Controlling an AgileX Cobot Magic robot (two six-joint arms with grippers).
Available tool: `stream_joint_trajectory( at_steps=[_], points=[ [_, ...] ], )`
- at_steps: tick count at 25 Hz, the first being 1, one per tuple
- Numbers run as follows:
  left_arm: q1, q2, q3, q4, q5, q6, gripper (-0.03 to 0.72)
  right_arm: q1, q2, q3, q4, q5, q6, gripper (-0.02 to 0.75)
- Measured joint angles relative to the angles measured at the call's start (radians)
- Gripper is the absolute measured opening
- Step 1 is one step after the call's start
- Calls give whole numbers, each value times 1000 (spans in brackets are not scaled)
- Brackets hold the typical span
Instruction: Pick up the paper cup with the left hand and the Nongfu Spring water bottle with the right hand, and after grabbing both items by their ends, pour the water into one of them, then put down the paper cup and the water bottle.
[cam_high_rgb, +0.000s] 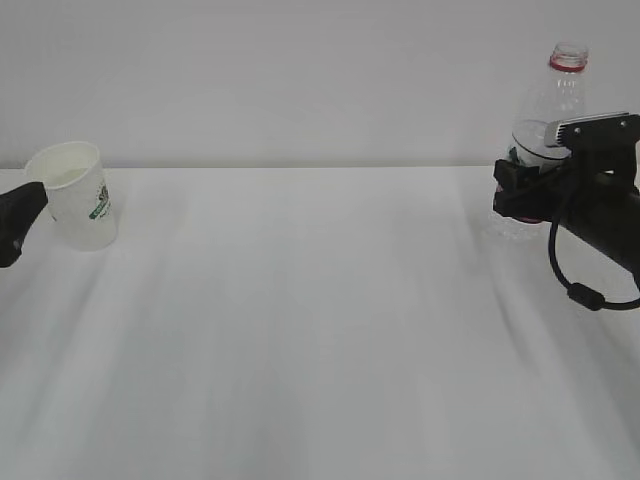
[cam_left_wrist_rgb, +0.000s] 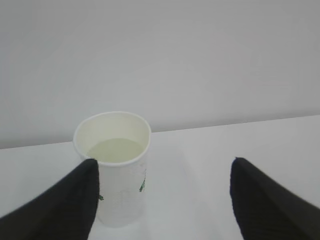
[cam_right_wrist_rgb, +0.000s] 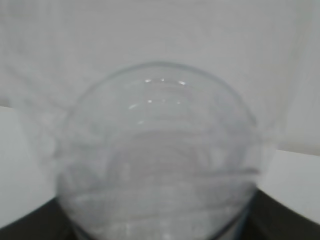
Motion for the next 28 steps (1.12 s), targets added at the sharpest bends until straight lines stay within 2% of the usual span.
stream_joint_trajectory(
  at_steps=[12, 20, 28],
  points=[
    [0, -270, 7, 4, 241, -11, 591, 0, 0, 0, 15, 0, -6, 420],
    [0, -352, 9, -2, 342, -11, 586, 0, 0, 0, 70, 2, -14, 420],
    [0, -365, 14, -2, 363, -13, 580, 0, 14, 0, 126, -6, -72, 420]
  ],
)
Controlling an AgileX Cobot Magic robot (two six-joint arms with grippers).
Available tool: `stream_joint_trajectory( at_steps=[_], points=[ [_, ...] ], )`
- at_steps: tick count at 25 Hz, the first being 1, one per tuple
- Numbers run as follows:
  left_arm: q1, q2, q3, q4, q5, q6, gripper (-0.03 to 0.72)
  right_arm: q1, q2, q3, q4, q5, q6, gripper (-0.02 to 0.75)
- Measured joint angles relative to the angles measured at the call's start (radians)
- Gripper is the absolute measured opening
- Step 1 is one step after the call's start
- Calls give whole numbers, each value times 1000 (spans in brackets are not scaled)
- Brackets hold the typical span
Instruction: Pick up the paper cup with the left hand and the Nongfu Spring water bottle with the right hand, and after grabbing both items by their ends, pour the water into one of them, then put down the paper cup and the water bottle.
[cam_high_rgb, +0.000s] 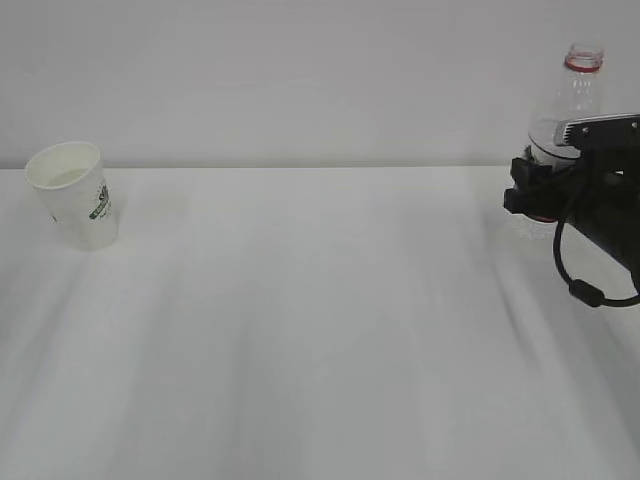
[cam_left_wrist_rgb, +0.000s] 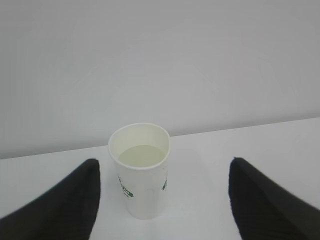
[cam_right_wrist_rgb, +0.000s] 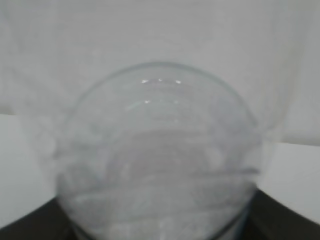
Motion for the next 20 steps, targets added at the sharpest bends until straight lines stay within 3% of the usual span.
stream_joint_trajectory(
  at_steps=[20],
  points=[
    [0, 0, 2, 4, 3, 0, 570, 0, 115, -68, 7, -17, -9, 420]
  ],
)
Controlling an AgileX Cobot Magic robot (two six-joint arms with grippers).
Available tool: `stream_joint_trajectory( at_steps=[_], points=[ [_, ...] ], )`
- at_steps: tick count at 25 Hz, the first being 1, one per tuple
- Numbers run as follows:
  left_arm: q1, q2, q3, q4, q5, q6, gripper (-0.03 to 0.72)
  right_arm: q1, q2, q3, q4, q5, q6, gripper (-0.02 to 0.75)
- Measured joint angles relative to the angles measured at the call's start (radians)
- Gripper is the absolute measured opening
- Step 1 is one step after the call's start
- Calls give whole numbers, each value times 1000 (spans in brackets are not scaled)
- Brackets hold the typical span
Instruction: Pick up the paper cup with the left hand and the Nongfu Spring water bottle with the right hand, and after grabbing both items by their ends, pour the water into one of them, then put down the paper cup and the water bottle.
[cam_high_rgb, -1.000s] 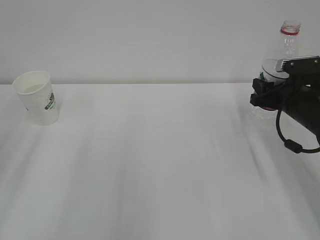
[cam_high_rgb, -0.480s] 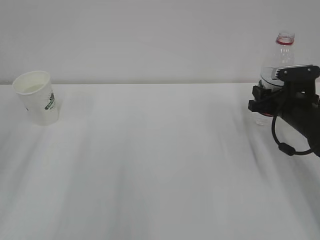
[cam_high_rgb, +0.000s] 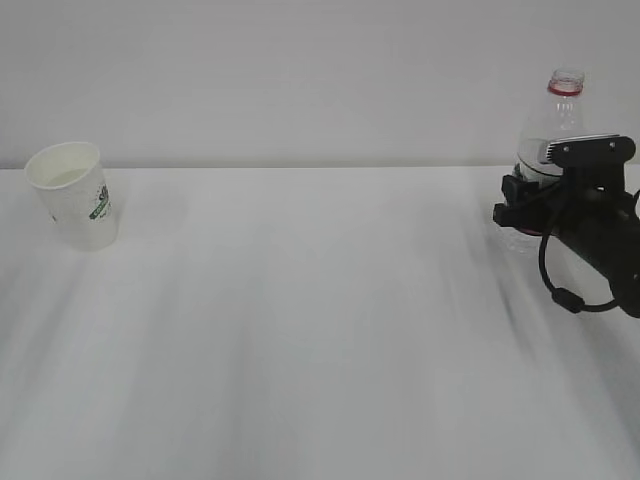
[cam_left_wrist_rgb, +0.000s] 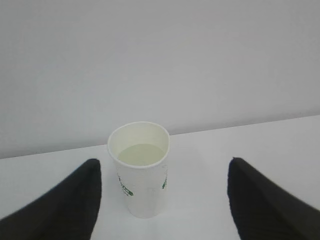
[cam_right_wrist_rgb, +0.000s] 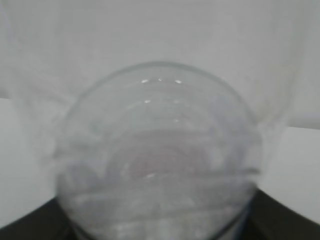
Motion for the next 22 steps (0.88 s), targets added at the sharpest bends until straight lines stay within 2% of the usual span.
stream_joint_trajectory(
  at_steps=[6, 8, 11, 13, 22],
  points=[
    [0, 0, 0, 0, 0, 3, 570, 0, 2, 0, -53, -6, 0, 433],
    [0, 0, 0, 0, 0, 4, 568, 0, 2, 0, -68, -7, 0, 486],
    [0, 0, 0, 0, 0, 4, 562, 0, 2, 0, -70, -9, 0, 615],
    [0, 0, 0, 0, 0, 4, 557, 0, 2, -2, -66, -10, 0, 652],
    [0, 0, 0, 0, 0, 4, 549, 0, 2, 2, -64, -16, 17, 665]
  ],
)
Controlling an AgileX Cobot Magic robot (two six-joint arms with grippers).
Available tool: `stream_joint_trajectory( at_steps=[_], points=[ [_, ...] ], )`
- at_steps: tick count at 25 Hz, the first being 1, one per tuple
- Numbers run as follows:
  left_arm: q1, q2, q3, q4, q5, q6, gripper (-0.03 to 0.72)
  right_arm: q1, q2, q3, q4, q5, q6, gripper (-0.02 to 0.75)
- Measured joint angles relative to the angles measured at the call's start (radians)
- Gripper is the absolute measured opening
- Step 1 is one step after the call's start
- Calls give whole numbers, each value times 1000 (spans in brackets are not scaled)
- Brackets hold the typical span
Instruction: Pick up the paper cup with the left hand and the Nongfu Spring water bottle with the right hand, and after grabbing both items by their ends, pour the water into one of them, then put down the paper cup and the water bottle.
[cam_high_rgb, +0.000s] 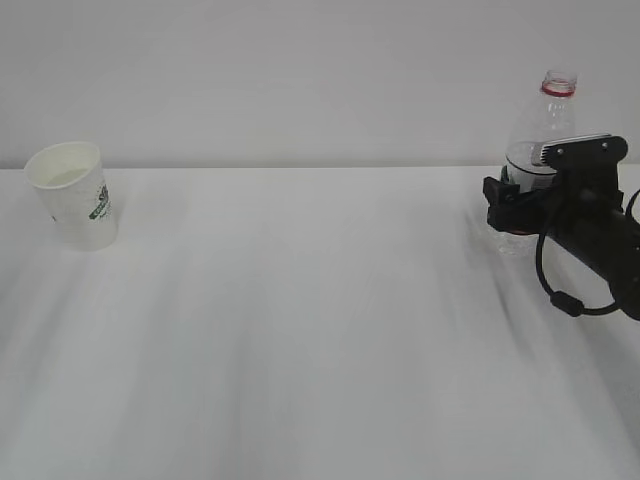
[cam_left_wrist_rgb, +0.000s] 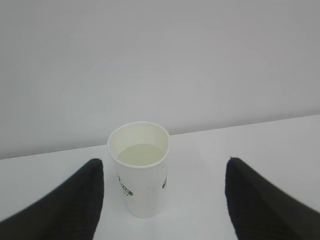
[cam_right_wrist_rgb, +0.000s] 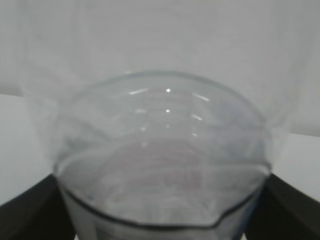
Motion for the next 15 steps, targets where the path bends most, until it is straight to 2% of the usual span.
stream_joint_trajectory(
  at_steps=[15],
  points=[
    [0, 0, 0, 0, -14, 2, 532, 0, -118, 14, 2, -35, 27, 650]
  ],
)
